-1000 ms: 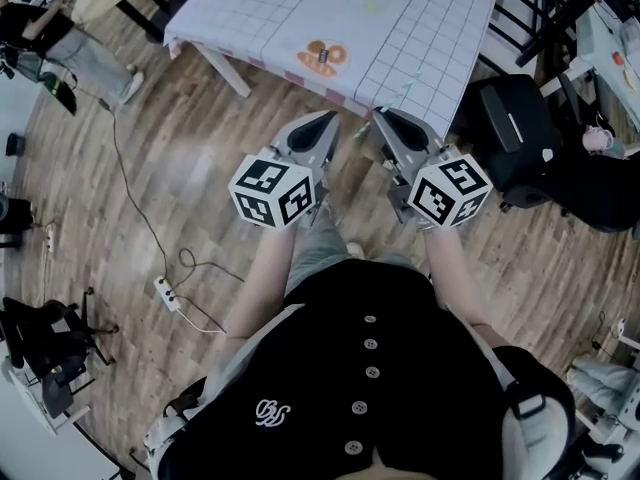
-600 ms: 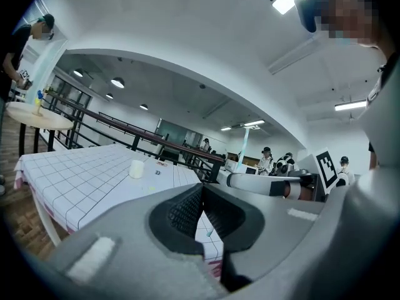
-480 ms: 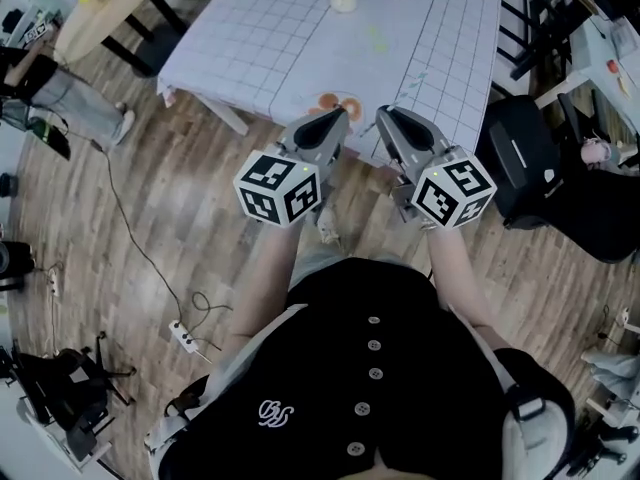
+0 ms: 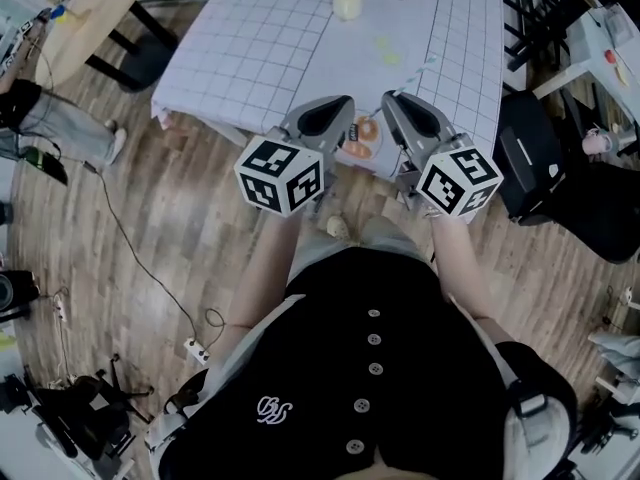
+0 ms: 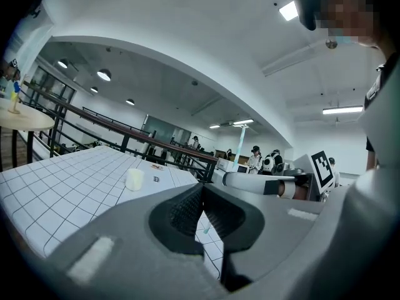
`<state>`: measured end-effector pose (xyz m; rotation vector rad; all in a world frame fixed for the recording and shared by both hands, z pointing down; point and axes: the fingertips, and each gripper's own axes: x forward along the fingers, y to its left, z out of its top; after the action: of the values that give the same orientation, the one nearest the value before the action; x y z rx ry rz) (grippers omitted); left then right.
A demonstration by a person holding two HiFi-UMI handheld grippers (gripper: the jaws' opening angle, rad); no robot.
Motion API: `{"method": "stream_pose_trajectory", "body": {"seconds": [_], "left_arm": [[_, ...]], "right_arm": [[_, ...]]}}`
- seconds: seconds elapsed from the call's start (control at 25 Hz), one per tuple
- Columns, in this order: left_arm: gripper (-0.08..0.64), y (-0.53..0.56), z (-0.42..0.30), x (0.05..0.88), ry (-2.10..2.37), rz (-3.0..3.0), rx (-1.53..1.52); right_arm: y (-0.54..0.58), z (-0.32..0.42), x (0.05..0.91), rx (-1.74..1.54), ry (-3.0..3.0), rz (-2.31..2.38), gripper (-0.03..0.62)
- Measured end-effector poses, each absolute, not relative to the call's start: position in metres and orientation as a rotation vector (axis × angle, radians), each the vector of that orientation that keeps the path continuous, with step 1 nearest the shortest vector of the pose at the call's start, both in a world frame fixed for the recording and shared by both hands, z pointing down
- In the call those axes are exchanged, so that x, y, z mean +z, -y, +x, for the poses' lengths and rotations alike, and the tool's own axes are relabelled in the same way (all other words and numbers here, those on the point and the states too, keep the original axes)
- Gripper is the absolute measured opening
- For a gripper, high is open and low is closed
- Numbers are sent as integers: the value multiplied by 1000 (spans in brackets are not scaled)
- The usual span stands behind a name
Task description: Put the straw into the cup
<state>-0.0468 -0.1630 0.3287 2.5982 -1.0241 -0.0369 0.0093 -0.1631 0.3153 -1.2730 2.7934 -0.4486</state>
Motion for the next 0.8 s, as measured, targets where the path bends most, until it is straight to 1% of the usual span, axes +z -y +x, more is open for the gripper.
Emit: {"method": "stream_pose_trajectory", "body": {"seconds": [0.28, 0.8], "left_arm": [[-2, 175, -58, 343, 1010, 2565, -41], [-2, 221, -69, 342, 1010, 2576, -15]], "right_arm": [[178, -1, 327, -483, -2805, -1278, 17], [235, -14, 326, -460, -2839, -1267, 17]]}}
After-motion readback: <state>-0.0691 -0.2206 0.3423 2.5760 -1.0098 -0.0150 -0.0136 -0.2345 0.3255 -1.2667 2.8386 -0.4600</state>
